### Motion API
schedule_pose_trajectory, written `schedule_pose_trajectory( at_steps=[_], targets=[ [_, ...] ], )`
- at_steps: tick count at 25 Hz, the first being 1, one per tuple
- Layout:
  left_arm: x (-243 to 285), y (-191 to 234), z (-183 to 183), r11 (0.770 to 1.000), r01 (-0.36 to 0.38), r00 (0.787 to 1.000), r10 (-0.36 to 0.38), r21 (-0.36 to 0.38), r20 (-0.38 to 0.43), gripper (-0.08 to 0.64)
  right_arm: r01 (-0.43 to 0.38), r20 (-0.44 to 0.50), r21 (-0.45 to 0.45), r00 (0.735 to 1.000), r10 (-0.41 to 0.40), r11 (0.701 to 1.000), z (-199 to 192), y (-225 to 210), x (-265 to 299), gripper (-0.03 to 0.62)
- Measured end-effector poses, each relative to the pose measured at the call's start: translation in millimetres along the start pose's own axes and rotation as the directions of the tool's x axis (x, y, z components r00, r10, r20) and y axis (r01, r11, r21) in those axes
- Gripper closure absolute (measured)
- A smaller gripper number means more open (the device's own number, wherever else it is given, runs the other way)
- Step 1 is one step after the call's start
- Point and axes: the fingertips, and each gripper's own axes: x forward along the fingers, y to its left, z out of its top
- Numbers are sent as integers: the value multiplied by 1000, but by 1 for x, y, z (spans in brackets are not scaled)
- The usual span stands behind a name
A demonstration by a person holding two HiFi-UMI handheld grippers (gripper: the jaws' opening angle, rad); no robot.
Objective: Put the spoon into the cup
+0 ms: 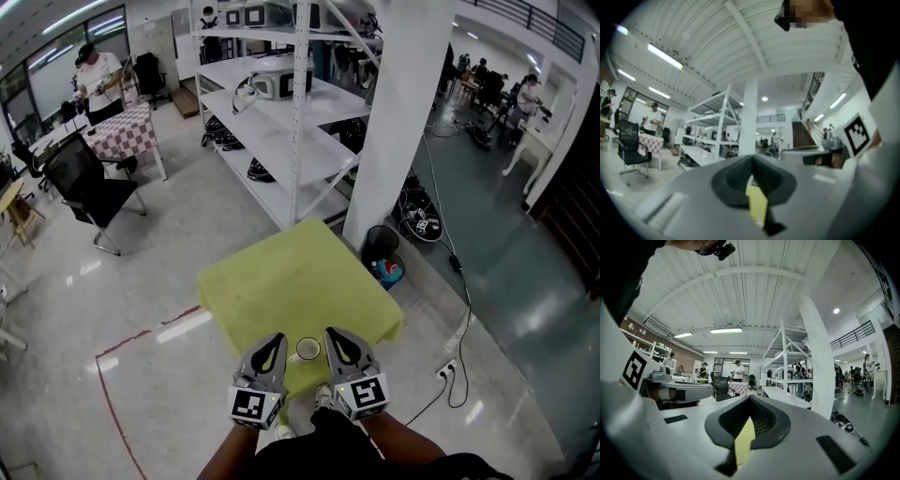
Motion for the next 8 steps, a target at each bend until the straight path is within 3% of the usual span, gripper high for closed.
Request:
schedule_pose_trajectory(
  at_steps=[8],
  targets=[
    [-7,-3,3,1000,-3,1000,3,-12,17,554,19,-7,22,1000,-19,1000,-4,-1,-7,586]
  ],
)
